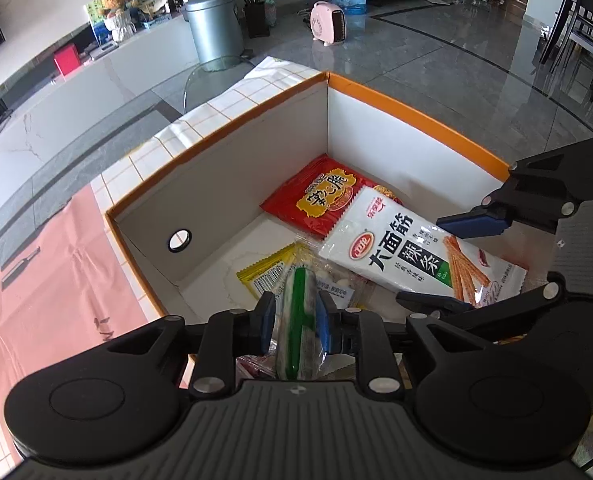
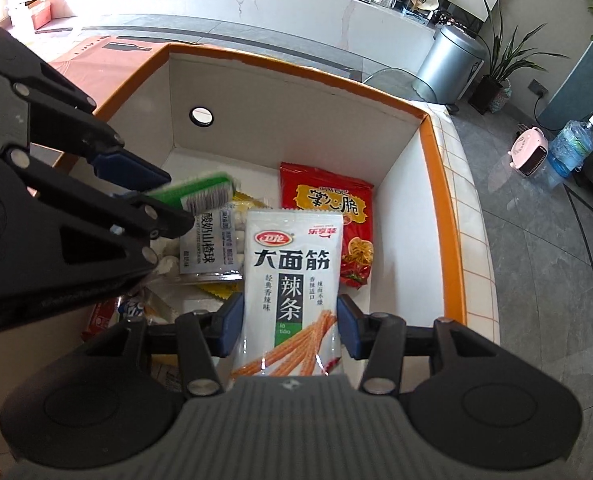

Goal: Organize snacks
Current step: 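Open both tools to release the items and withdraw from the box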

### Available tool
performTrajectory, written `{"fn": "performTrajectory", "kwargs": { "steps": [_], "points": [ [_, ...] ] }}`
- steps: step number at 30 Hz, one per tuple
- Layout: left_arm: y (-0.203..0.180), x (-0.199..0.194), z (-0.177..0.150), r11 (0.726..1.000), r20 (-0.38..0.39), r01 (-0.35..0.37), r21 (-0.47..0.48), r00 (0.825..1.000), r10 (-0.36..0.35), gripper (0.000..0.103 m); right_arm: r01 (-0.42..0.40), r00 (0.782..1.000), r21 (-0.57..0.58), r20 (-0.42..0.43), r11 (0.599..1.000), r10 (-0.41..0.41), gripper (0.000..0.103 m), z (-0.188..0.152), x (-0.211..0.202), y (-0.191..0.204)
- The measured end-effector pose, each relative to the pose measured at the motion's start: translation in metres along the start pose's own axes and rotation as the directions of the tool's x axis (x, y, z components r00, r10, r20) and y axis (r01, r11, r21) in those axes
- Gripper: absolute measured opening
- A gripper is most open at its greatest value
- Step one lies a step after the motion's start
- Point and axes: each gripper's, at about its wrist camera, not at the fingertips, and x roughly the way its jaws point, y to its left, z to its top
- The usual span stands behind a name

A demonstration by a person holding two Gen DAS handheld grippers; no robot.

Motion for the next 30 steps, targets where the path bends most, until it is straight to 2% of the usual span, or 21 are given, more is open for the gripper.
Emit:
{"fn": "performTrajectory", "kwargs": {
  "steps": [2, 4, 9, 11, 12, 16, 21, 23, 27, 30],
  "points": [
    [-0.002, -0.006, 0.001, 1.0, 0.01, 0.004, 0.004, 1.0, -0.004, 0.041, 0.012, 1.0, -0.006, 0.009, 1.0, -0.012, 0.051, -0.001, -0.008, 0.001],
    [-0.004, -0.013, 0.002, 1.0, 0.022, -0.001, 0.008, 1.0, 0.0, 0.047, 0.03, 0.999, -0.009, 0.017, 0.999, -0.03, 0.058, -0.001, -0.016, 0.002],
    [-0.005, -0.037, 0.0, 1.0, 0.072, -0.011, 0.004, 0.997, 0.011, 0.067, 0.064, 0.997, 0.007, 0.035, 0.998, -0.065, 0.061, -0.003, -0.042, 0.001],
    [-0.004, -0.05, -0.001, 1.0, 0.101, -0.022, -0.002, 0.995, 0.022, 0.072, 0.079, 0.995, 0.018, 0.052, 0.997, -0.079, 0.065, -0.003, -0.055, 0.0],
    [-0.004, -0.056, -0.002, 1.0, 0.117, -0.029, -0.007, 0.993, 0.03, 0.073, 0.084, 0.994, 0.027, 0.068, 0.996, -0.086, 0.072, -0.004, -0.062, 0.0],
    [-0.001, -0.085, -0.009, 0.998, 0.19, -0.053, -0.043, 0.98, 0.061, 0.077, 0.104, 0.984, 0.067, 0.138, 0.992, -0.113, 0.08, -0.009, -0.094, 0.004],
    [0.001, -0.128, -0.026, 0.994, 0.289, -0.071, -0.088, 0.953, 0.093, 0.079, 0.108, 0.962, 0.151, 0.233, 0.983, -0.141, 0.083, -0.02, -0.136, 0.011],
    [0.001, -0.144, -0.036, 0.991, 0.324, -0.08, -0.111, 0.939, 0.112, 0.082, 0.09, 0.951, 0.196, 0.275, 0.976, -0.143, 0.088, -0.025, -0.154, 0.016],
    [0.004, -0.176, -0.054, 0.981, 0.367, -0.101, -0.163, 0.917, 0.155, 0.083, 0.056, 0.92, 0.271, 0.361, 0.961, -0.155, 0.094, -0.041, -0.188, 0.031],
    [0.004, -0.195, -0.071, 0.969, 0.403, -0.139, -0.205, 0.89, 0.213, 0.09, 0.04, 0.895, 0.315, 0.411, 0.948, -0.174, 0.094, -0.055, -0.207, 0.05]
  ]
}}
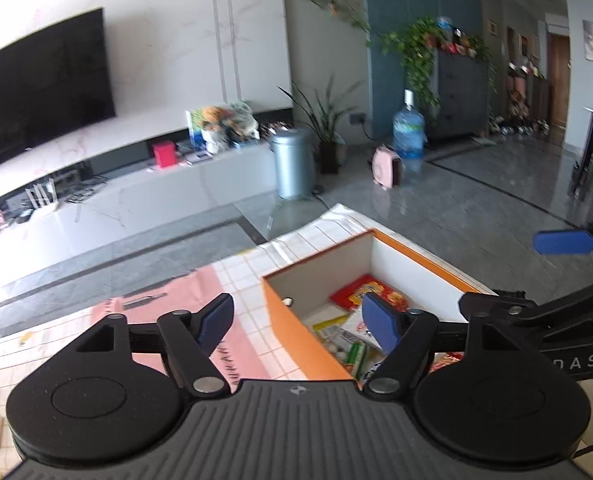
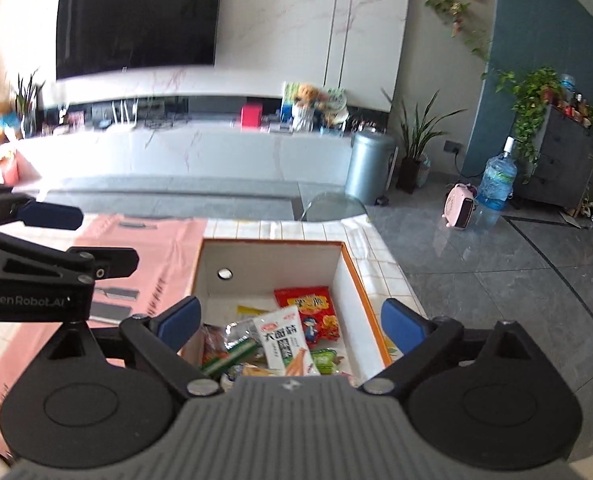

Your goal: Organize snacks

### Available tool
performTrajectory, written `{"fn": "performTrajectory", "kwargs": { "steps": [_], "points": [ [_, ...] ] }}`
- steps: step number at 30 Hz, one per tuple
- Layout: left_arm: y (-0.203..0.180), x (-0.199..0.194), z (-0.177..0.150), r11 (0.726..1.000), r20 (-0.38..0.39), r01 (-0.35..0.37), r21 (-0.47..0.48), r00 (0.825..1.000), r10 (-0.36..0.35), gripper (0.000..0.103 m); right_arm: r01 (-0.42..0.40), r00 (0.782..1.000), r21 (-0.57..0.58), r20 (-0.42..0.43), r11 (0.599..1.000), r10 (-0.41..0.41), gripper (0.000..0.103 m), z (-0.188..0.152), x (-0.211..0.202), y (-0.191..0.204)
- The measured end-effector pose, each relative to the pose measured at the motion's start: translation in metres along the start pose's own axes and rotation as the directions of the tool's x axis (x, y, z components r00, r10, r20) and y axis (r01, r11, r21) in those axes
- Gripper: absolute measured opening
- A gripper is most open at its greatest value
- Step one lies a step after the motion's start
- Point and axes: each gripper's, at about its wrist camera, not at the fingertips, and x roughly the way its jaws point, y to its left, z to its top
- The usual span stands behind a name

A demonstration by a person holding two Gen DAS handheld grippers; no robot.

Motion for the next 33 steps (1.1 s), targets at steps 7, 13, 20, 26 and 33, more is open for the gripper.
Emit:
{"fn": "performTrajectory", "kwargs": {
  "steps": [7, 13, 20, 26, 33],
  "points": [
    [0.012, -0.041, -0.023, 0.988, 0.093, -0.148, -0.043, 0.984, 0.152, 0.094, 0.046, 0.995, 0.041, 0.085, 0.998, -0.049, 0.096, -0.034, -0.043, 0.038],
    [0.027, -0.05, -0.052, 0.974, 0.063, -0.201, -0.102, 0.976, 0.208, 0.095, 0.004, 0.997, 0.097, 0.073, 0.995, -0.011, 0.096, -0.059, -0.058, 0.059],
    [0.037, -0.048, -0.085, 0.969, -0.014, -0.208, -0.133, 0.978, 0.208, 0.095, 0.027, 0.999, 0.1, 0.026, 0.995, -0.03, 0.096, -0.084, -0.057, 0.075],
    [0.034, -0.04, -0.114, 0.974, -0.115, -0.179, -0.139, 0.98, 0.163, 0.095, 0.064, 0.996, 0.103, -0.061, 0.993, -0.058, 0.096, -0.106, -0.043, 0.079],
    [0.033, -0.039, -0.126, 0.976, -0.163, -0.159, -0.147, 0.977, 0.135, 0.095, 0.073, 0.992, 0.121, -0.115, 0.99, -0.059, 0.096, -0.115, -0.033, 0.075]
  ]
}}
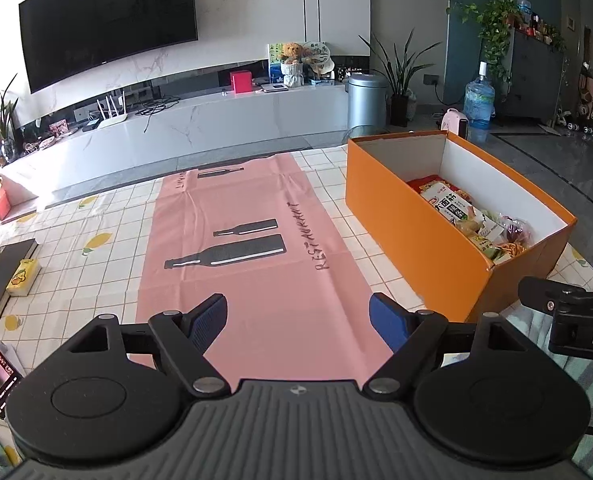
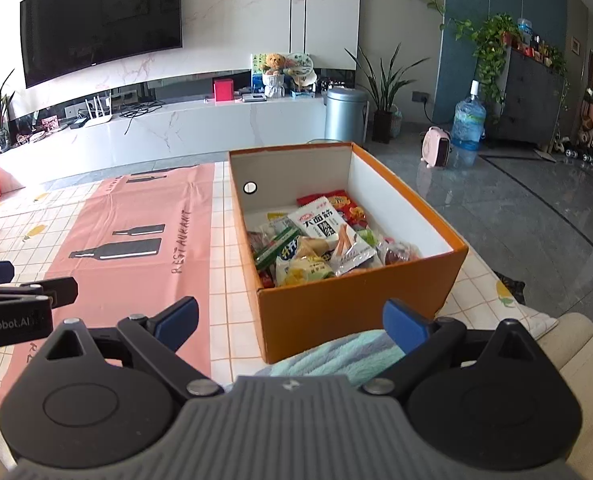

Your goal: Organize snacks

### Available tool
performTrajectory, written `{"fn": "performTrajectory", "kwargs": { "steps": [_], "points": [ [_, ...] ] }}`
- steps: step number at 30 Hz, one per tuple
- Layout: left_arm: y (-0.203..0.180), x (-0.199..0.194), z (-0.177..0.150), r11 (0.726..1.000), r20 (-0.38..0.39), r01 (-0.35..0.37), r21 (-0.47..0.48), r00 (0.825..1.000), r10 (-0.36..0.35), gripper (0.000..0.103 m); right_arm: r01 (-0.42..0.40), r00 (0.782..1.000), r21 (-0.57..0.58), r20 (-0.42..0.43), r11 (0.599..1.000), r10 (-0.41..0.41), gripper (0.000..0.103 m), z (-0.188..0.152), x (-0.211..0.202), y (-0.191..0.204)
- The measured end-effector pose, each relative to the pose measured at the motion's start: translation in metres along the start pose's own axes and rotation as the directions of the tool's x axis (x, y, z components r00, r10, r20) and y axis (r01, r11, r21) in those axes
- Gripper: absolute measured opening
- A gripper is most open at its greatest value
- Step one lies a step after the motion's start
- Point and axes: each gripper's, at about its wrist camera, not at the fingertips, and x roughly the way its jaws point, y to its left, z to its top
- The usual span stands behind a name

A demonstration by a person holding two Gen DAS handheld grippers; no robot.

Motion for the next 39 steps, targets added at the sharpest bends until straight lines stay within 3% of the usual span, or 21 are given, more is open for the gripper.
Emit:
{"fn": "performTrajectory", "kwargs": {
  "steps": [39],
  "points": [
    [-0.0008, -0.009, 0.001, 1.0, -0.003, -0.022, 0.014, 1.0, 0.022, 0.095, -0.008, 1.0, -0.011, -0.006, 1.0, 0.008, 0.096, 0.0015, 0.0011, 0.005]
  ]
}}
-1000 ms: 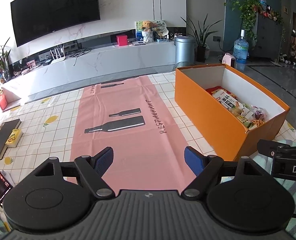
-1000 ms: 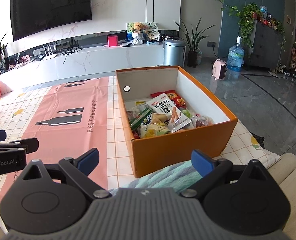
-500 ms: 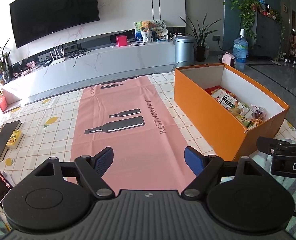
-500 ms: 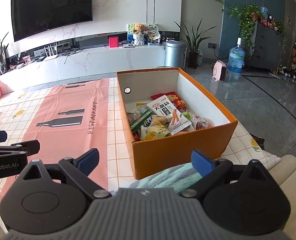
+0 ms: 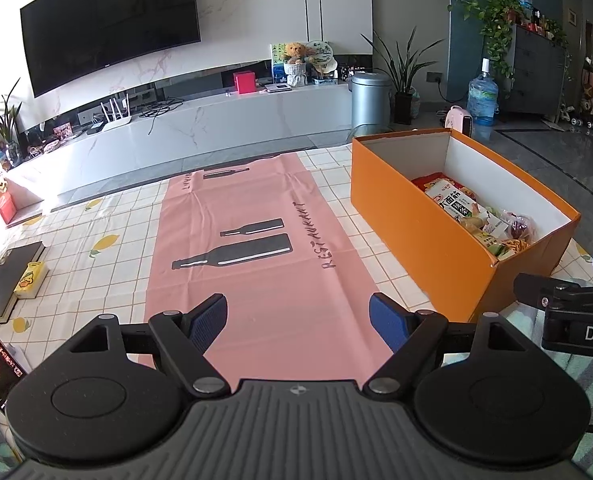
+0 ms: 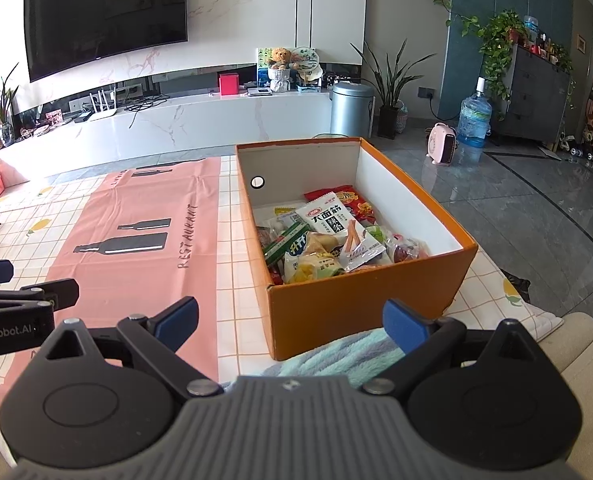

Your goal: Organize snacks

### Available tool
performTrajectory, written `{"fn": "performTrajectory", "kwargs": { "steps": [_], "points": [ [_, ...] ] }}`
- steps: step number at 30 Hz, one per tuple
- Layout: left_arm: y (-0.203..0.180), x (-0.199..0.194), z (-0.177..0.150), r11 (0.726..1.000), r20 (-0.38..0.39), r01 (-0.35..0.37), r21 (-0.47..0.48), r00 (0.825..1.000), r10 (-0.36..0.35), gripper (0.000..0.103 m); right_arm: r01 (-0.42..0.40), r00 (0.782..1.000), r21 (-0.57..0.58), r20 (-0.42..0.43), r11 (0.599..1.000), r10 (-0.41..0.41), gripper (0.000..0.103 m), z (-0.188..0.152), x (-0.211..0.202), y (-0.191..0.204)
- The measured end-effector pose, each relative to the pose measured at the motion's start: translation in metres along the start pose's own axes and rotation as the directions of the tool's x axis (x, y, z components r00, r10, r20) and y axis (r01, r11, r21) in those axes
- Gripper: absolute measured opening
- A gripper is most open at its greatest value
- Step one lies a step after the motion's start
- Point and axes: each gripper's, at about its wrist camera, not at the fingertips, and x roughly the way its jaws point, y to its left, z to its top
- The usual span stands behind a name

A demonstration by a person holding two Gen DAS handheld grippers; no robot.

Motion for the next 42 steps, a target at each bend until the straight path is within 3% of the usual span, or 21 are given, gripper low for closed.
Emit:
{"fn": "performTrajectory", "kwargs": {
  "steps": [42],
  "points": [
    [0.0016, -0.0044, 0.0013, 1.0, 0.003, 0.022, -0.013, 1.0, -0.022, 0.095, -0.013, 1.0, 0.0, -0.012, 1.0, 0.013, 0.096, -0.0016, -0.0005, 0.0017]
  ]
}}
